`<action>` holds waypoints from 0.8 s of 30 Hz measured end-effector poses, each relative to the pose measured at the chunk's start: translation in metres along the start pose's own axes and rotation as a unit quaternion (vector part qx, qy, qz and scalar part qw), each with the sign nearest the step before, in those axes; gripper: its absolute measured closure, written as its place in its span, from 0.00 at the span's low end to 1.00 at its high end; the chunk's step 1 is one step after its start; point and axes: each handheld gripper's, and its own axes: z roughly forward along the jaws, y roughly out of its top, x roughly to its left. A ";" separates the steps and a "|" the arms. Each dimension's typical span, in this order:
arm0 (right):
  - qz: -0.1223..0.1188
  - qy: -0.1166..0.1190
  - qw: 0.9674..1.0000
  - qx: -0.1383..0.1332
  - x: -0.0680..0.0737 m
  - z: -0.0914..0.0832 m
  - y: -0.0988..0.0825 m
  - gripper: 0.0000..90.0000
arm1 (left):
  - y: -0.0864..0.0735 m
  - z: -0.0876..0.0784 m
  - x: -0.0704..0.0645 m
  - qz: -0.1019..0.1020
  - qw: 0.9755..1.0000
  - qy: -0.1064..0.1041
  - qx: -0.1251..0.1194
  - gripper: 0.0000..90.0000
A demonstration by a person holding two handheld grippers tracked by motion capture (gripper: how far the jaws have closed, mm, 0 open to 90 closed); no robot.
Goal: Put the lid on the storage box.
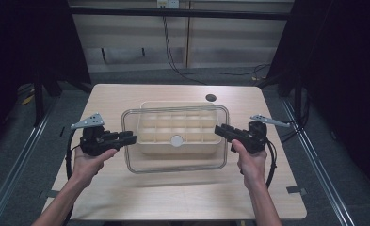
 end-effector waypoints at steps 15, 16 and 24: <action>-0.014 -0.010 1.000 -0.010 0.000 0.009 0.026 0.67 | 0.024 0.004 0.010 0.002 1.000 0.020 -0.008 0.75; -0.013 -0.010 1.000 -0.010 0.000 0.011 0.028 0.67 | 0.026 0.004 0.011 0.000 1.000 0.019 -0.009 0.75; -0.006 -0.013 1.000 -0.009 -0.007 0.018 0.041 0.67 | 0.041 0.012 0.021 -0.007 1.000 0.024 -0.017 0.75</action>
